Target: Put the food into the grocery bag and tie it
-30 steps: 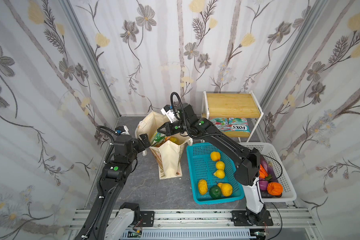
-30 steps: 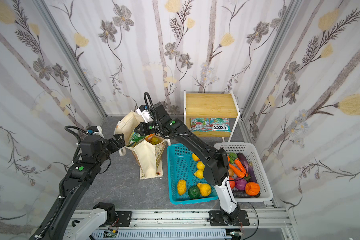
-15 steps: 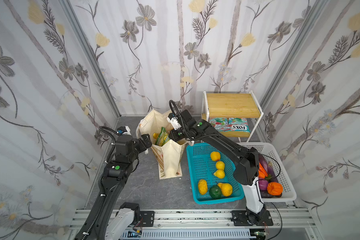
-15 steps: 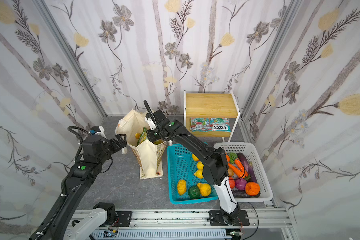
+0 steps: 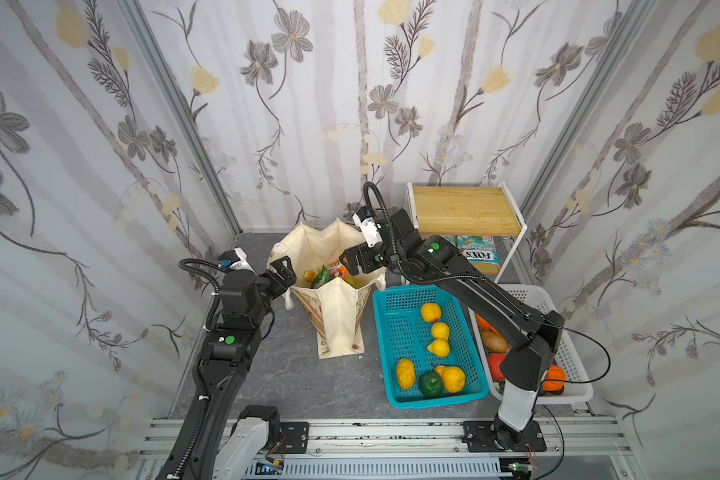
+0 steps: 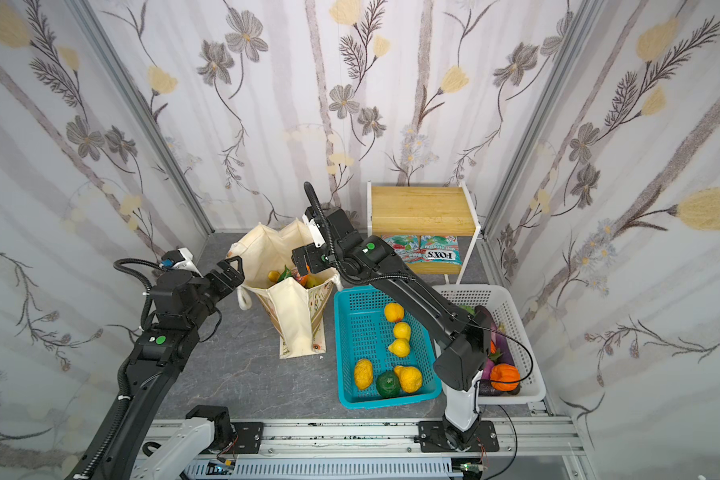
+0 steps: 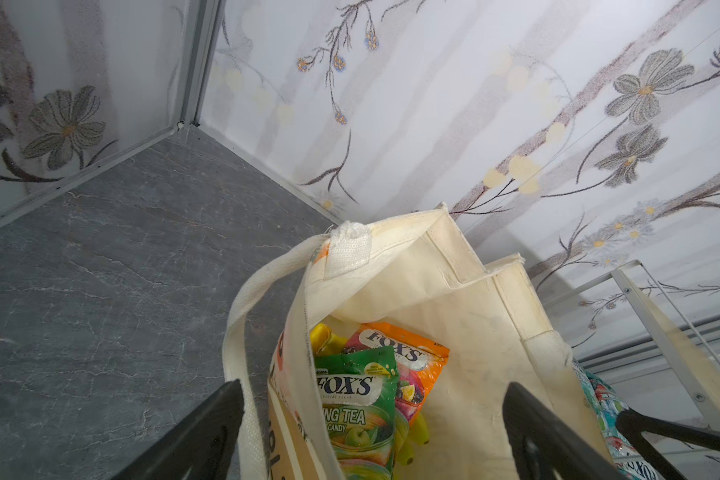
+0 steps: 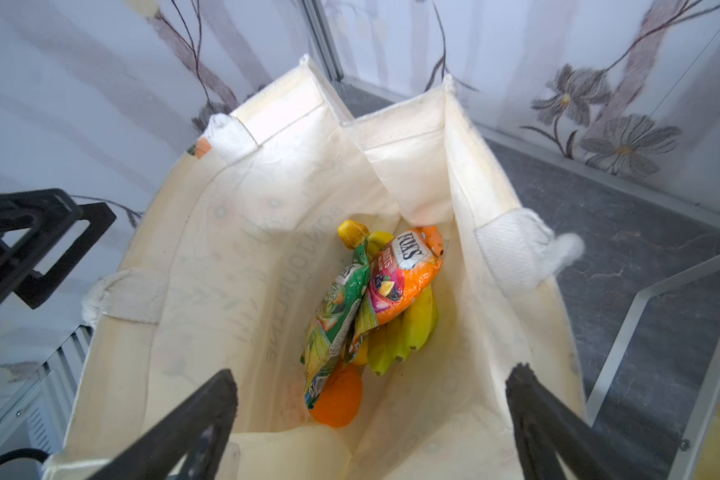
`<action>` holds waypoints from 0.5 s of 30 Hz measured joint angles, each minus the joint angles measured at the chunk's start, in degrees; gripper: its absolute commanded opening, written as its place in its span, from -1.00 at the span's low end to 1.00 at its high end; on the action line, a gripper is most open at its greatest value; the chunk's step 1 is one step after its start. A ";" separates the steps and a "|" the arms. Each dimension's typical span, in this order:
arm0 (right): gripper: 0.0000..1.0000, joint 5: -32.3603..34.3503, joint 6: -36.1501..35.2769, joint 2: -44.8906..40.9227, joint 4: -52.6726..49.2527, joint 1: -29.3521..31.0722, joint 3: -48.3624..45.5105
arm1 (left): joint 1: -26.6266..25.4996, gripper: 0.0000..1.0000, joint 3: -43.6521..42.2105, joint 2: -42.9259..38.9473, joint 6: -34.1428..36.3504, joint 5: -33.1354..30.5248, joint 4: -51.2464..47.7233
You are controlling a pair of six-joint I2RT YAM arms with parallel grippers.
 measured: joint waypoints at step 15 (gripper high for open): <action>0.28 3.72 6.40 -3.78 10.58 -3.76 -15.43 | -2.05 -0.64 0.31 8.55 2.43 1.92 0.92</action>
